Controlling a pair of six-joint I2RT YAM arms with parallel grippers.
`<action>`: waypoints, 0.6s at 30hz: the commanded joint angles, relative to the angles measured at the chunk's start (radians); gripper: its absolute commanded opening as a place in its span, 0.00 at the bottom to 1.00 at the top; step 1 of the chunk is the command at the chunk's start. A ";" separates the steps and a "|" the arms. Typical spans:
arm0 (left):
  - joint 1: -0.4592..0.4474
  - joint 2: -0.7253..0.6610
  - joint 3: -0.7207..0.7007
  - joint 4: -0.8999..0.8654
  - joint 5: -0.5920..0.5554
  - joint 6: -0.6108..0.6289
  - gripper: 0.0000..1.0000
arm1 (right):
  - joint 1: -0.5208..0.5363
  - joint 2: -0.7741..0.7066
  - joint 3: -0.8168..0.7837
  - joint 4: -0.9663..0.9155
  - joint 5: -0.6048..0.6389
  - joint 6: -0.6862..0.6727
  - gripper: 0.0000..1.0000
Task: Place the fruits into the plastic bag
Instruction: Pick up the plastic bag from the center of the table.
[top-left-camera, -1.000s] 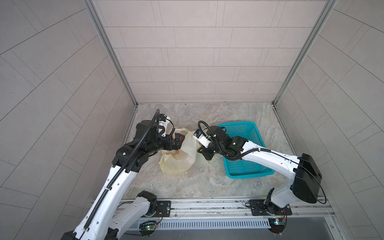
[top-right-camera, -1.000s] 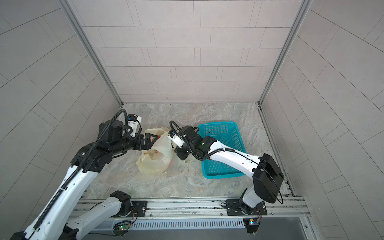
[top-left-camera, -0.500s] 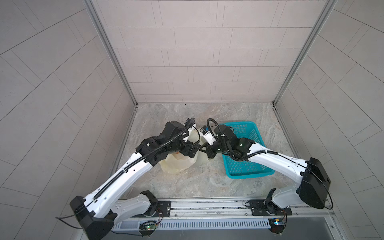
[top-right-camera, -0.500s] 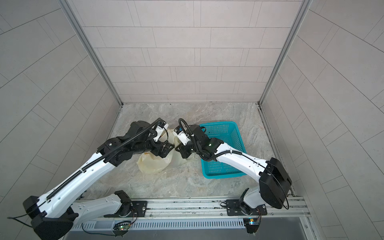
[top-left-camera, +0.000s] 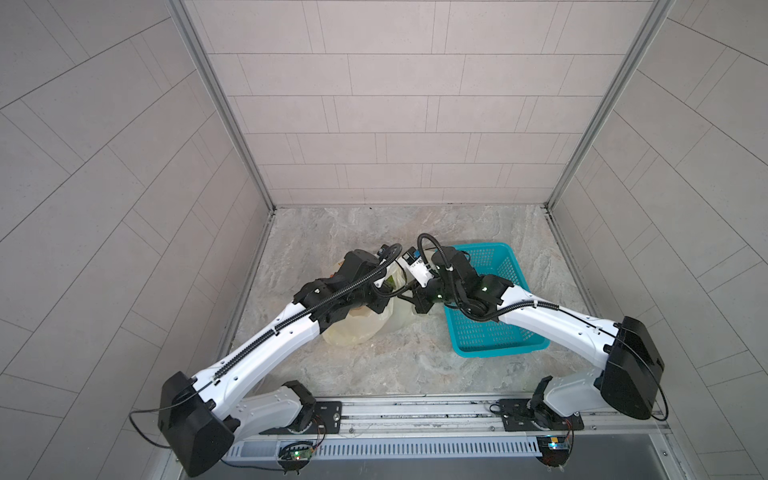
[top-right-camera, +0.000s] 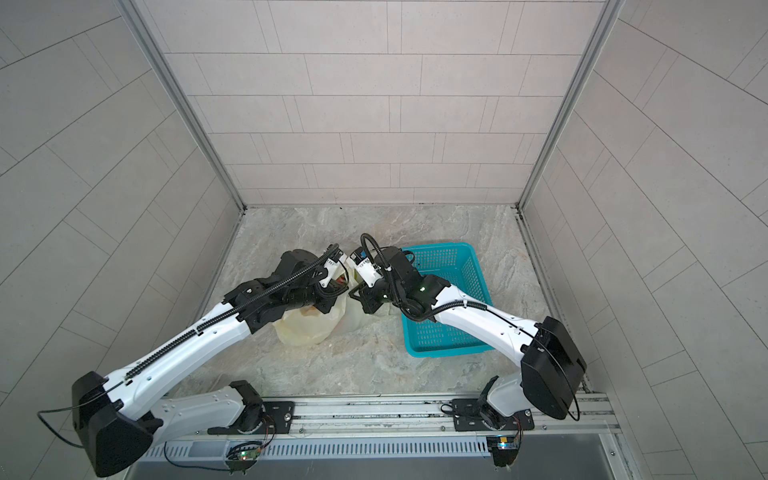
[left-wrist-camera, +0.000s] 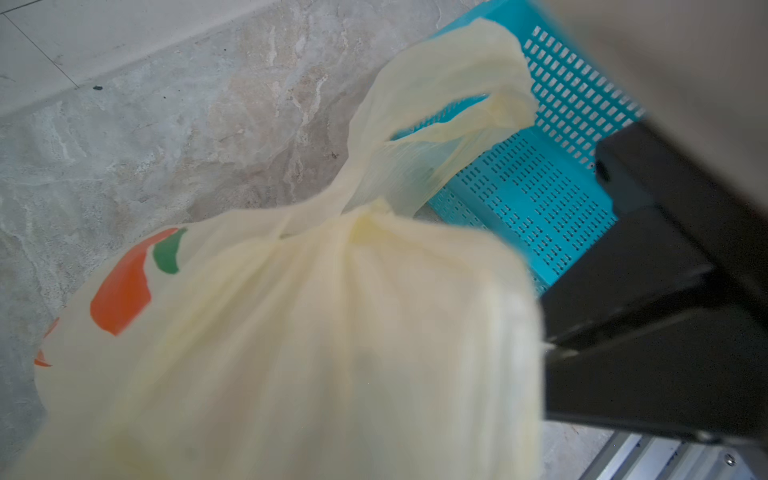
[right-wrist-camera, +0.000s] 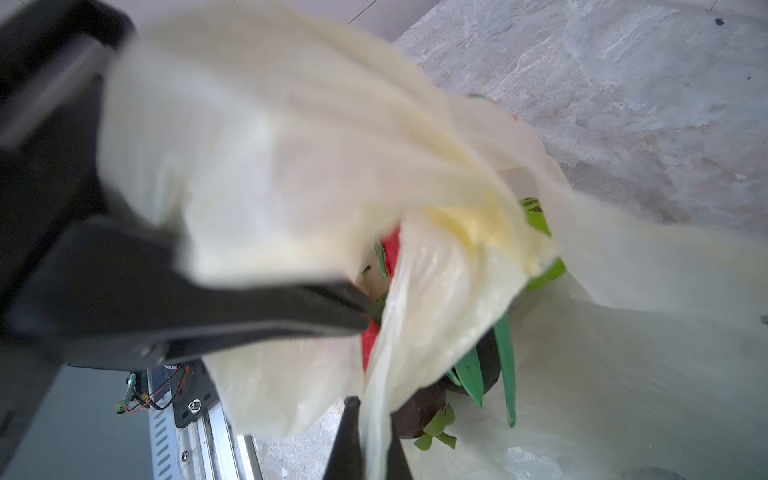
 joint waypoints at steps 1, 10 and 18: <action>0.001 -0.050 -0.054 0.126 -0.141 -0.073 0.00 | -0.005 -0.041 -0.013 0.025 0.018 0.006 0.00; 0.075 -0.152 -0.089 0.110 -0.314 -0.258 0.00 | -0.112 -0.164 -0.048 0.009 0.052 0.065 0.60; 0.102 -0.194 -0.122 0.090 -0.330 -0.298 0.00 | -0.165 -0.148 -0.010 -0.143 0.215 -0.037 0.73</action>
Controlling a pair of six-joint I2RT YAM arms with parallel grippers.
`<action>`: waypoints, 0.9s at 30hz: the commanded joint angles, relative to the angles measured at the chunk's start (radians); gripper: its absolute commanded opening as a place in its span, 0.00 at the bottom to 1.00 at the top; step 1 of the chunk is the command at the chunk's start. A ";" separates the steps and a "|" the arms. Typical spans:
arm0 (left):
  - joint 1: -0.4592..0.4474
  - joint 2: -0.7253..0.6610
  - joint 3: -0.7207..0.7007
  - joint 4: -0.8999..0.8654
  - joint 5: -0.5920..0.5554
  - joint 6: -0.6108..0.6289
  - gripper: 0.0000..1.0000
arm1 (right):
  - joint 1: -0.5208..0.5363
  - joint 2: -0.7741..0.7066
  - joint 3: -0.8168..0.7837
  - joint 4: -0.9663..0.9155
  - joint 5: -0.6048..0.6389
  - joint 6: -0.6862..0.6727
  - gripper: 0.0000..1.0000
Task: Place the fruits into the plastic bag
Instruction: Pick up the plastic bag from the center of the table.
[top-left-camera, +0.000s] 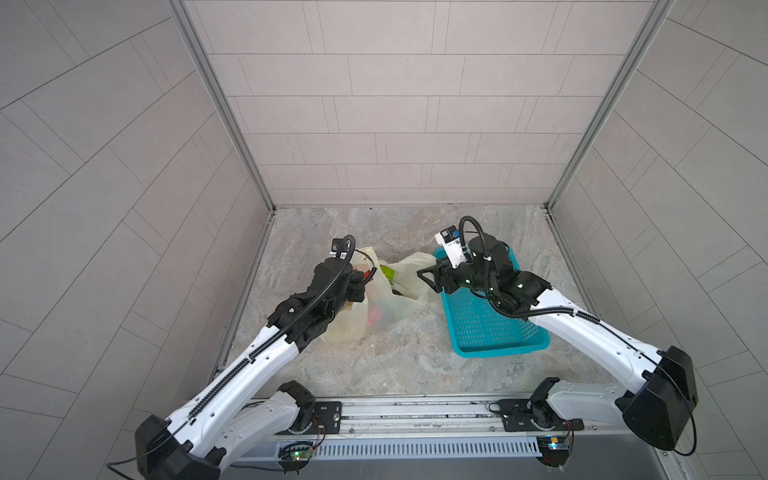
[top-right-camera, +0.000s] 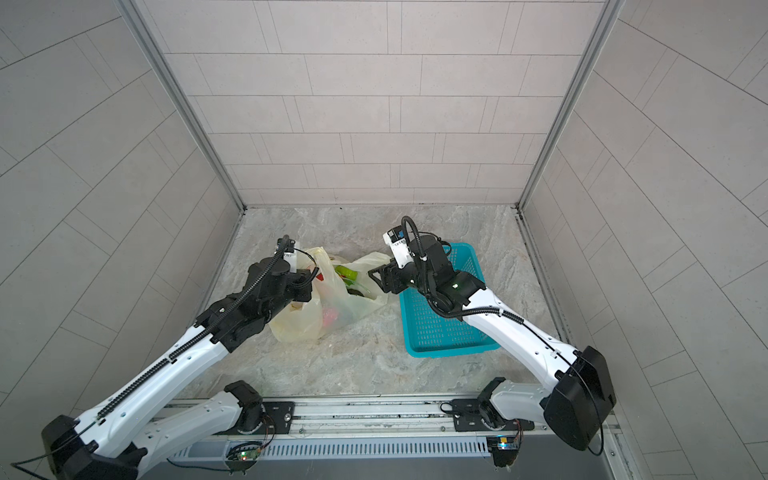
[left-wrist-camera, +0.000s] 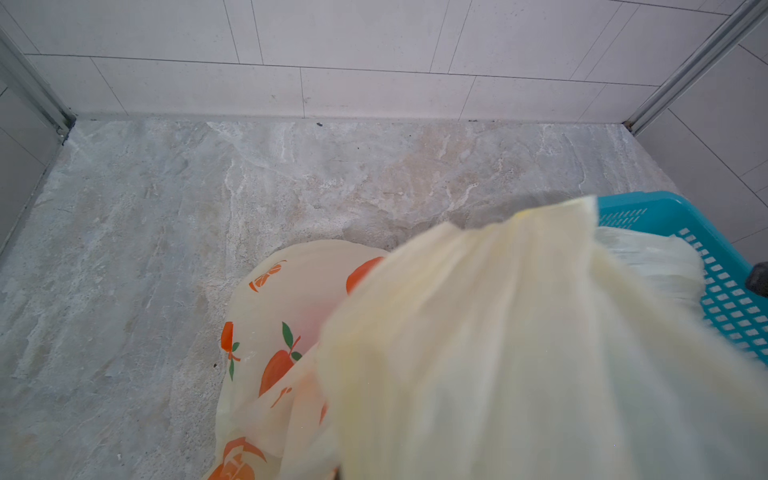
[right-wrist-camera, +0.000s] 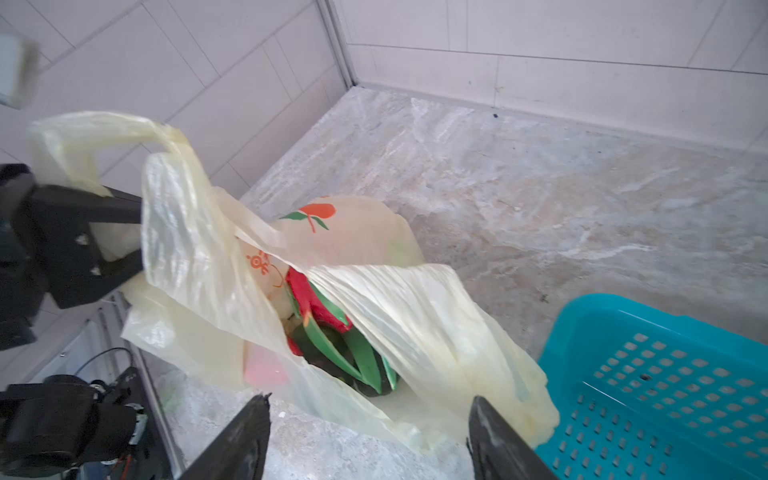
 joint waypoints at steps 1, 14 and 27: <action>0.009 -0.004 -0.009 0.001 -0.044 -0.034 0.00 | -0.002 0.036 0.039 -0.115 0.107 -0.078 0.73; 0.027 0.005 -0.004 0.018 -0.011 -0.019 0.00 | -0.041 0.244 0.118 -0.103 0.215 -0.150 0.69; 0.066 -0.055 0.006 0.035 0.127 -0.054 0.00 | -0.045 0.275 0.238 0.086 0.069 -0.069 0.00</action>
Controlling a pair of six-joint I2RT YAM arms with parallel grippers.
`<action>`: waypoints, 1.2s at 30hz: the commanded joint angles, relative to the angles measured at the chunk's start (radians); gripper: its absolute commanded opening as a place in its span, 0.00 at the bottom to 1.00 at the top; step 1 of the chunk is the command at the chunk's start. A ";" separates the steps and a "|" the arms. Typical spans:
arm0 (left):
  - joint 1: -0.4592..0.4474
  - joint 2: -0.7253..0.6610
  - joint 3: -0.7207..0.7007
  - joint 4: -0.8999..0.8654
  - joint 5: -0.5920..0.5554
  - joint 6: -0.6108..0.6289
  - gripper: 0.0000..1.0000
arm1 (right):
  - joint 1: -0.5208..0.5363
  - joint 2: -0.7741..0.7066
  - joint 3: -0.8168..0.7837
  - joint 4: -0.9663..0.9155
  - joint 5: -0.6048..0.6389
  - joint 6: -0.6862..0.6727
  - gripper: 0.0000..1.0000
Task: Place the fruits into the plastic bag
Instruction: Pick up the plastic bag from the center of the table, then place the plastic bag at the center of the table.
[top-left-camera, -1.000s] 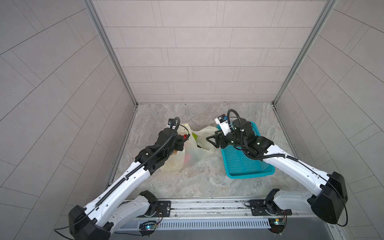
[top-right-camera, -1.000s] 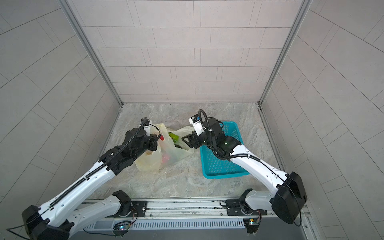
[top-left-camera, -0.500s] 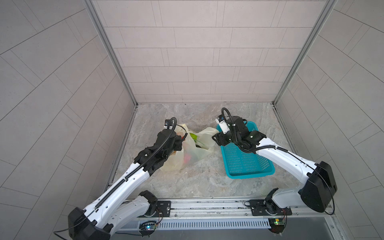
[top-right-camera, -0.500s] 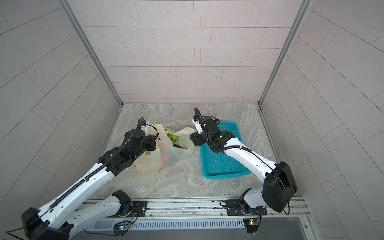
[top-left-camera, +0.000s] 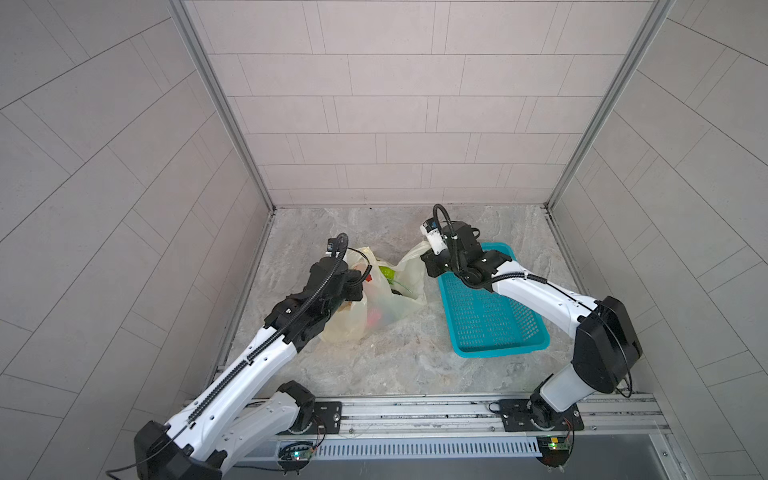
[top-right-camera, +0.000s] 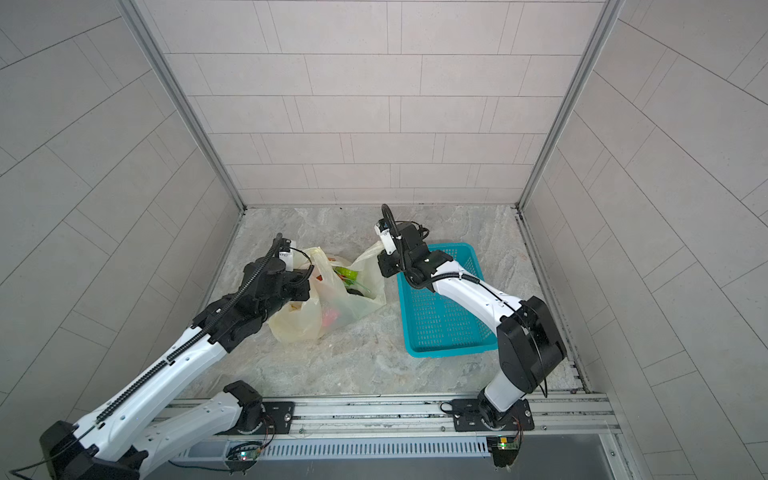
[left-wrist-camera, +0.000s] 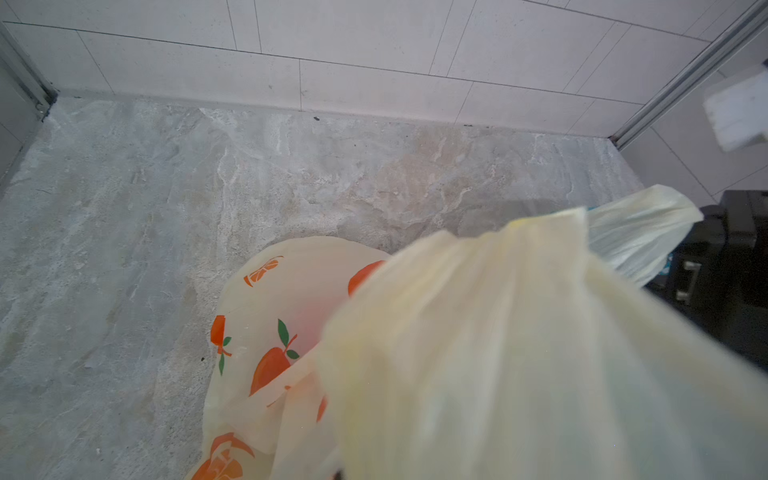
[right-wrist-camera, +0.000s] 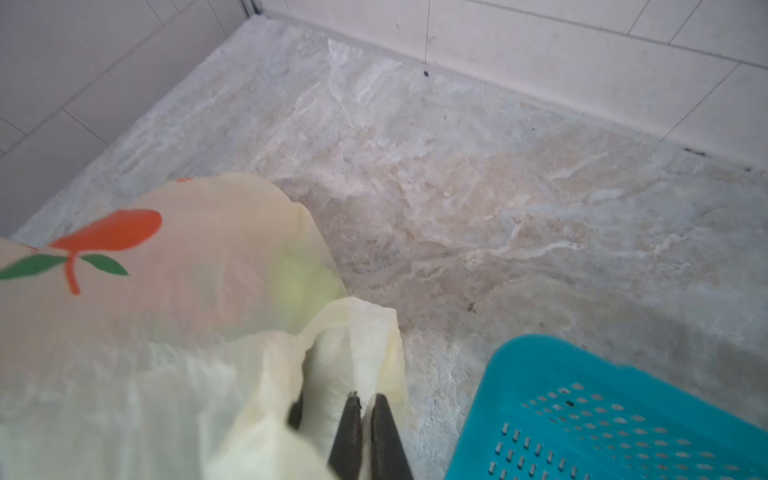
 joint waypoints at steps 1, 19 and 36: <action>0.019 -0.036 0.018 0.030 0.066 -0.025 0.00 | 0.002 -0.060 0.063 0.044 -0.054 0.033 0.00; 0.022 -0.090 0.129 0.291 0.573 -0.120 0.00 | 0.017 -0.162 0.426 -0.252 -0.008 -0.063 0.00; 0.015 0.047 0.041 0.251 0.336 0.019 0.00 | 0.027 0.030 0.668 -0.306 -0.050 -0.123 0.00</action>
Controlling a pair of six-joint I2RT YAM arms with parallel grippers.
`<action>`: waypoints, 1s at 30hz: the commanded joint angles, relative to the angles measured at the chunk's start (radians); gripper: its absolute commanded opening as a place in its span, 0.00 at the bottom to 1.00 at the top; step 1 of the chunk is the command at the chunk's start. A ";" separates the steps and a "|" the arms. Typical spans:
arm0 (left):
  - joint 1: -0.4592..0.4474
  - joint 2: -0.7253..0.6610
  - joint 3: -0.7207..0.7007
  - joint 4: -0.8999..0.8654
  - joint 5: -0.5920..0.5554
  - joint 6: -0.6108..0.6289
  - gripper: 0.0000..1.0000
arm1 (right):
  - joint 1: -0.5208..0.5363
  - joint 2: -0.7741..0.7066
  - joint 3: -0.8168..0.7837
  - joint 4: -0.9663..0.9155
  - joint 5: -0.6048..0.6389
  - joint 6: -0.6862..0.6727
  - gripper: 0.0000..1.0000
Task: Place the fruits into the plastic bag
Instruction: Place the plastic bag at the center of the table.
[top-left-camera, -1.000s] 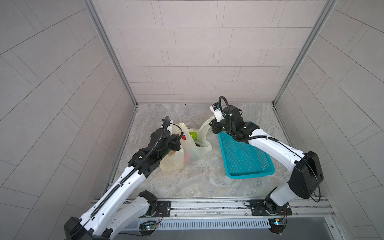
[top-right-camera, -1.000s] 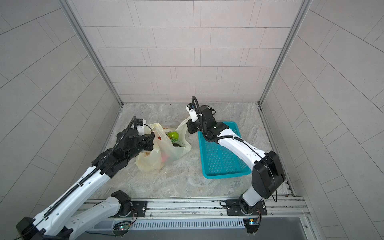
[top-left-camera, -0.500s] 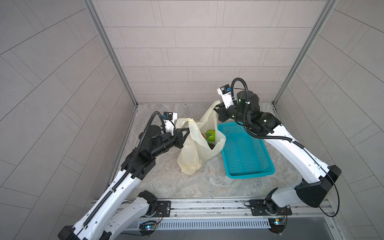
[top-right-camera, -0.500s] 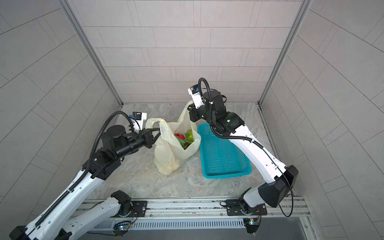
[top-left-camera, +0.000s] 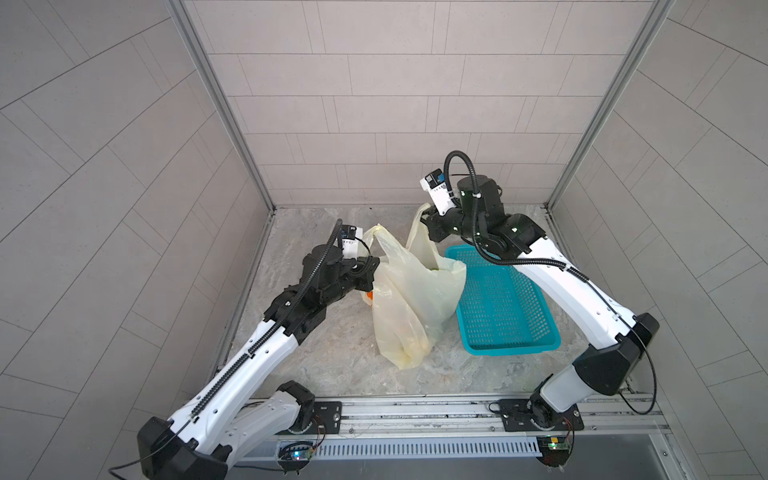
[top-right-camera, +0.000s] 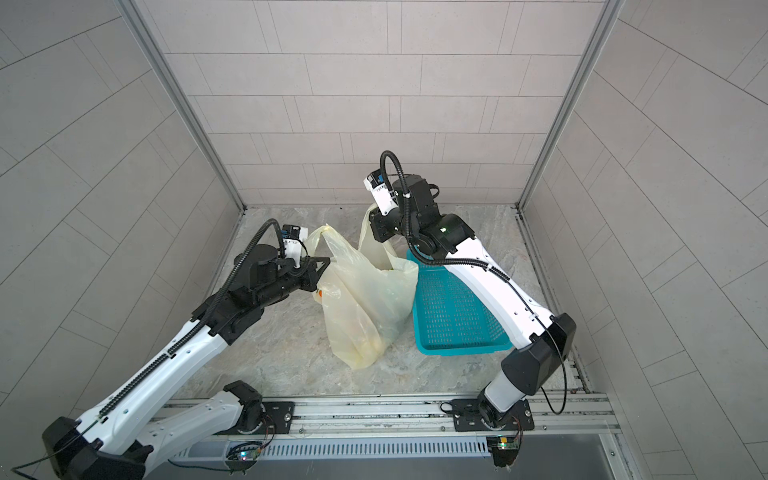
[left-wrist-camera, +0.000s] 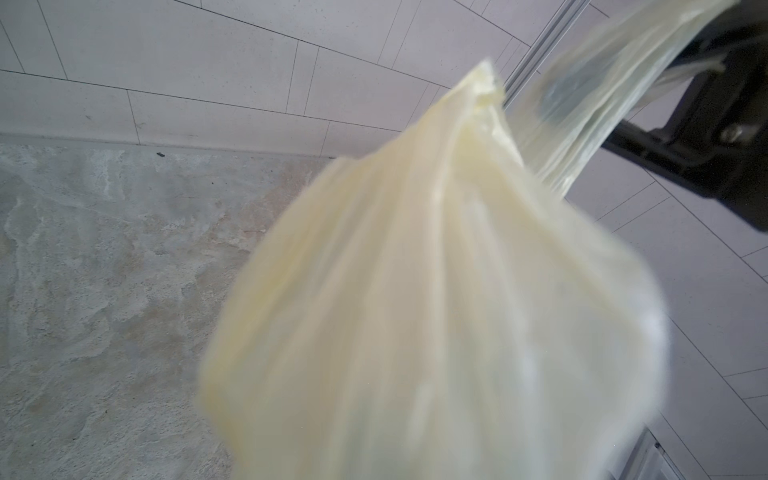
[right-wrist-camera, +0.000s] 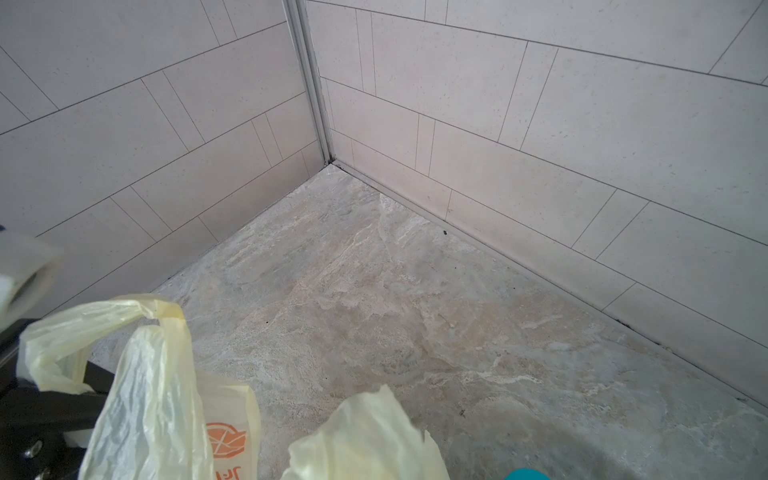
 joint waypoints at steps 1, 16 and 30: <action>-0.013 -0.001 -0.008 0.080 -0.016 0.023 0.00 | 0.006 0.027 0.148 0.026 -0.005 -0.033 0.00; -0.087 0.149 -0.039 0.286 -0.030 -0.004 0.00 | -0.031 -0.039 -0.188 0.138 0.017 0.094 0.00; -0.098 0.108 0.146 0.238 -0.213 -0.006 1.00 | -0.200 -0.408 -0.413 0.150 0.163 0.204 0.81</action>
